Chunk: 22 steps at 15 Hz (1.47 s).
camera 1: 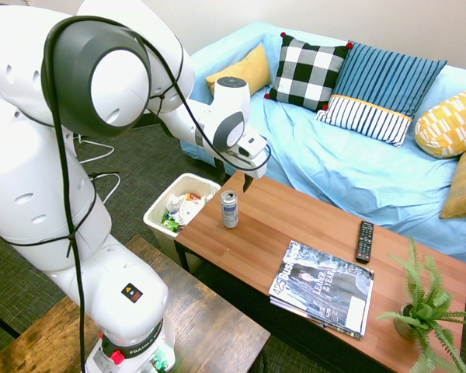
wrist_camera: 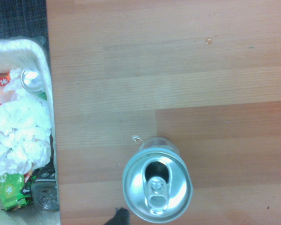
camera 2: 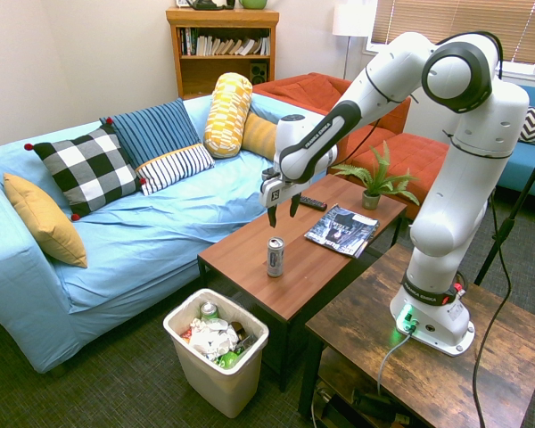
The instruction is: Throw the can in the trash bin
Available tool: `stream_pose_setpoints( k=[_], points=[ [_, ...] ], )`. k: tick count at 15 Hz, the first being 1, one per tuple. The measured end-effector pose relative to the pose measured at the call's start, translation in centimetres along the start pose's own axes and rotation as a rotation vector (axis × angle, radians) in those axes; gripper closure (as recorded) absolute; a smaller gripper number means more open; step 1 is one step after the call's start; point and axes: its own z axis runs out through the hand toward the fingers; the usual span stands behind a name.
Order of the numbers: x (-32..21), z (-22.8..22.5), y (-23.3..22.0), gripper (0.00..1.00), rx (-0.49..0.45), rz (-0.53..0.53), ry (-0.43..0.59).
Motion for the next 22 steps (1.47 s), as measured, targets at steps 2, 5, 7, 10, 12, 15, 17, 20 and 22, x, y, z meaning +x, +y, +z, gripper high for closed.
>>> stream_pose_setpoints(
  k=[2,5,7,10,12,15,17,20,22],
  points=[
    [-0.4,0.9,-0.5,0.0,-0.011,-0.003,0.007],
    [-0.8,2.3,-1.5,0.0,-0.022,-0.005,0.006],
    [-0.7,3.1,-2.1,0.0,-0.032,-0.008,0.005],
    [-0.8,4.6,-2.2,0.0,-0.058,-0.007,-0.006],
    [-0.7,5.5,-2.2,0.0,-0.072,-0.005,-0.016],
    [-0.6,6.8,-2.4,0.0,-0.092,-0.012,-0.02],
    [-0.8,7.6,-2.7,0.0,-0.103,-0.018,-0.022],
    [-1.3,8.8,-3.1,0.0,-0.125,-0.029,-0.022],
    [-1.5,9.6,-3.3,0.0,-0.14,-0.034,-0.021]
  ],
)
